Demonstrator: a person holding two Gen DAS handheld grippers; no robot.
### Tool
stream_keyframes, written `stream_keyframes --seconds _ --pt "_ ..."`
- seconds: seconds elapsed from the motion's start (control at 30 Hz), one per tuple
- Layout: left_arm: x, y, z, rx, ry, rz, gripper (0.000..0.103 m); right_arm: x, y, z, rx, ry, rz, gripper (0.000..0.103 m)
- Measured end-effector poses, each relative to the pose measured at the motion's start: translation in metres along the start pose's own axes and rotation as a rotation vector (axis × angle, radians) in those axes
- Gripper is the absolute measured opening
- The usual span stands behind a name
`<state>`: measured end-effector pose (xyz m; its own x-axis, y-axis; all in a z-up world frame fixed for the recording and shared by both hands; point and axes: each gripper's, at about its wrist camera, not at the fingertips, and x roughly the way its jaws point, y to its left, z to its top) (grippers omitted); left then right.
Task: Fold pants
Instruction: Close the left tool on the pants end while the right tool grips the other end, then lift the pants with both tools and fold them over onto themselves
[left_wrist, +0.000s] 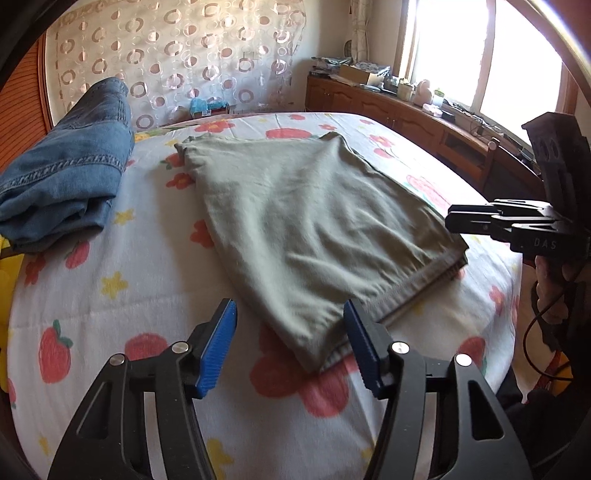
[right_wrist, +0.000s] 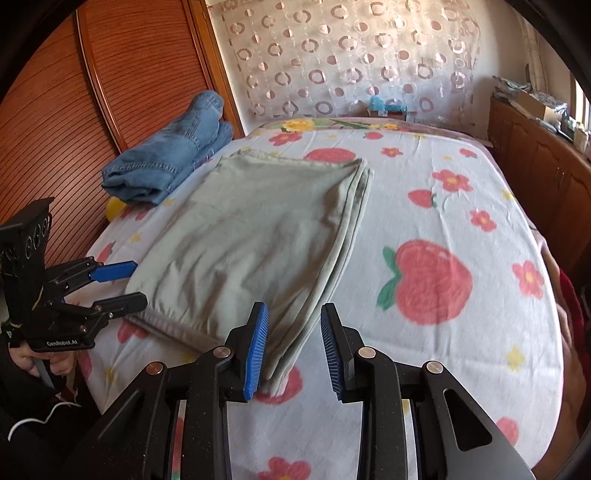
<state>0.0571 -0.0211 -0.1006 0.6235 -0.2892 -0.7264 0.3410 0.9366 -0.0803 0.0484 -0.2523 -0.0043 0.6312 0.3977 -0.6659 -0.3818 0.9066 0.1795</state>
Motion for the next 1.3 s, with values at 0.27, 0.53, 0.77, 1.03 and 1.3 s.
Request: stream_keyframes --seconds 0.27,0.53,0.77,1.03,1.3 --pt "-0.001 0.001 -0.009 -0.022 0.013 -0.015 0.055 0.005 0.003 -0.014 0.029 0.037 0.001 0.031" --pt "-0.004 -0.004 -0.013 -0.019 0.009 -0.035 0.038 0.011 0.015 -0.017 0.021 0.062 0.008 0.031" --pt "-0.006 -0.006 -0.014 -0.021 -0.004 -0.062 0.014 0.012 0.015 -0.02 0.014 0.054 0.024 0.017" --pt "-0.023 -0.008 -0.004 -0.012 -0.058 -0.067 0.012 0.001 0.008 -0.018 0.044 0.004 0.104 0.01" --pt "-0.053 -0.01 0.015 0.004 -0.147 -0.069 0.011 -0.023 0.01 -0.009 0.017 -0.068 0.111 0.008"
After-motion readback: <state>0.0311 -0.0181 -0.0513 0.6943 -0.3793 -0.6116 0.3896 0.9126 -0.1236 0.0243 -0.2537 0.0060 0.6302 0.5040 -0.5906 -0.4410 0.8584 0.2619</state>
